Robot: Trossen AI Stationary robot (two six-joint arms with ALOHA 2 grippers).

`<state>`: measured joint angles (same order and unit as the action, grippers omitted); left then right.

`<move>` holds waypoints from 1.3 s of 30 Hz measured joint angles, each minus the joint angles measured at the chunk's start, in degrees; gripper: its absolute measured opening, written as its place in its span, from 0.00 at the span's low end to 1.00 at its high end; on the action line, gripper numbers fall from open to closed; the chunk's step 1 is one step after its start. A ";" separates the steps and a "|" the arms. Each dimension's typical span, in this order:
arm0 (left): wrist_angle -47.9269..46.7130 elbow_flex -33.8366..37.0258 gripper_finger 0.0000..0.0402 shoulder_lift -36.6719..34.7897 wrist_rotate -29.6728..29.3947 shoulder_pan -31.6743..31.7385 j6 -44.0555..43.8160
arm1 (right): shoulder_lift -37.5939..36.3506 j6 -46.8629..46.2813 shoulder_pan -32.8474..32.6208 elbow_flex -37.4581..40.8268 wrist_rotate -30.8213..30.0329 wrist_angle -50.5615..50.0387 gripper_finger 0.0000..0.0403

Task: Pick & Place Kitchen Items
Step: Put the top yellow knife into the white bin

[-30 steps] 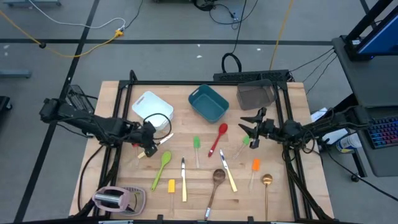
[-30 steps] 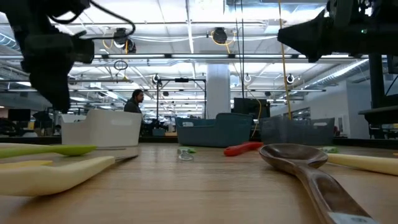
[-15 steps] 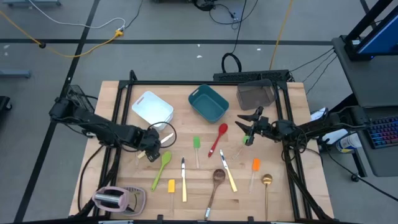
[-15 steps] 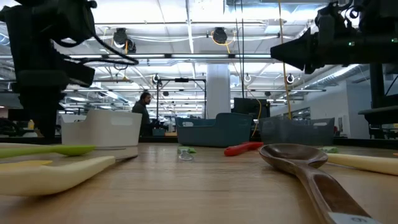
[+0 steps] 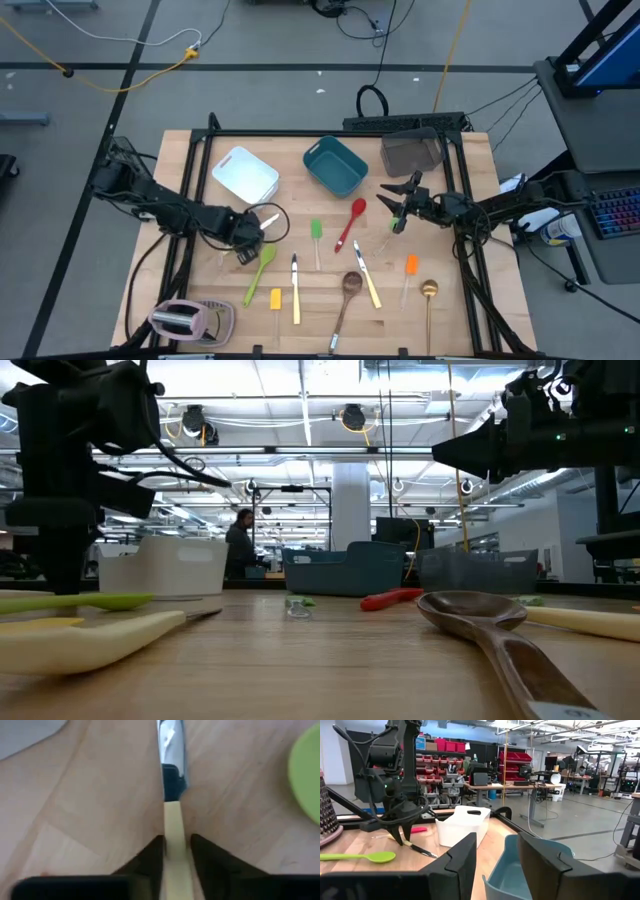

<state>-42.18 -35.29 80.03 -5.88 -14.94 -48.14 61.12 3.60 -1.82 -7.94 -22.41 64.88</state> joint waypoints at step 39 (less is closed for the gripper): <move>-29.58 -30.38 0.06 -2.07 -13.77 21.07 52.50 | 0.00 -1.94 -0.03 -0.02 0.02 -0.44 0.33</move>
<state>-71.76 -65.67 77.95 -19.64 6.13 4.36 61.12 1.65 -1.85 -7.97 -22.39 64.45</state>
